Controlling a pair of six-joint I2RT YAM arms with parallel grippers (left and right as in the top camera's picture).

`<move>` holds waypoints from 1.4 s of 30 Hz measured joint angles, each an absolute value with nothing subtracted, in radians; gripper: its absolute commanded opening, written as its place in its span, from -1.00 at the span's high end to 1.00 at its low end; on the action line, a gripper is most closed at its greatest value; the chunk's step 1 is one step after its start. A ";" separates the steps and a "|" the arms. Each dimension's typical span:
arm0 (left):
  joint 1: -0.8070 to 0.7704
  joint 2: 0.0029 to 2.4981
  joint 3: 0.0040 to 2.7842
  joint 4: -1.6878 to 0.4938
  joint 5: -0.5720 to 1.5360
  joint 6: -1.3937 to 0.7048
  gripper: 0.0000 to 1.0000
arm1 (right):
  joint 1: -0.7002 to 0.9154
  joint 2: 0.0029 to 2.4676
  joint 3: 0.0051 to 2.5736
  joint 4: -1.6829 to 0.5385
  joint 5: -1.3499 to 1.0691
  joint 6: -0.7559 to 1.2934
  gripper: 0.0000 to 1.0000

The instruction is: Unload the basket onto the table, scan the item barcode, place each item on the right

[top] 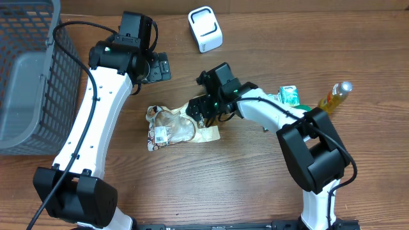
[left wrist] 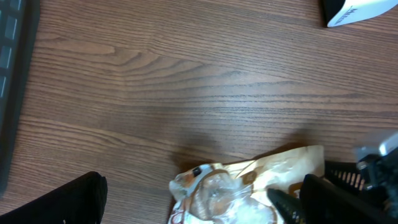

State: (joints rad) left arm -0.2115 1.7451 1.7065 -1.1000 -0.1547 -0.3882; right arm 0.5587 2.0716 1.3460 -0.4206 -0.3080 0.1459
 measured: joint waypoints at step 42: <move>-0.212 1.745 1.707 -1.100 -0.155 -0.388 -0.99 | 0.416 2.080 1.269 -0.391 -0.631 0.160 0.93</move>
State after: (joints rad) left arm -0.2115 1.7451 1.7065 -1.1000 -0.1547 -0.3882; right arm 0.4160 2.0796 1.2694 -0.3908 -0.6308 0.1604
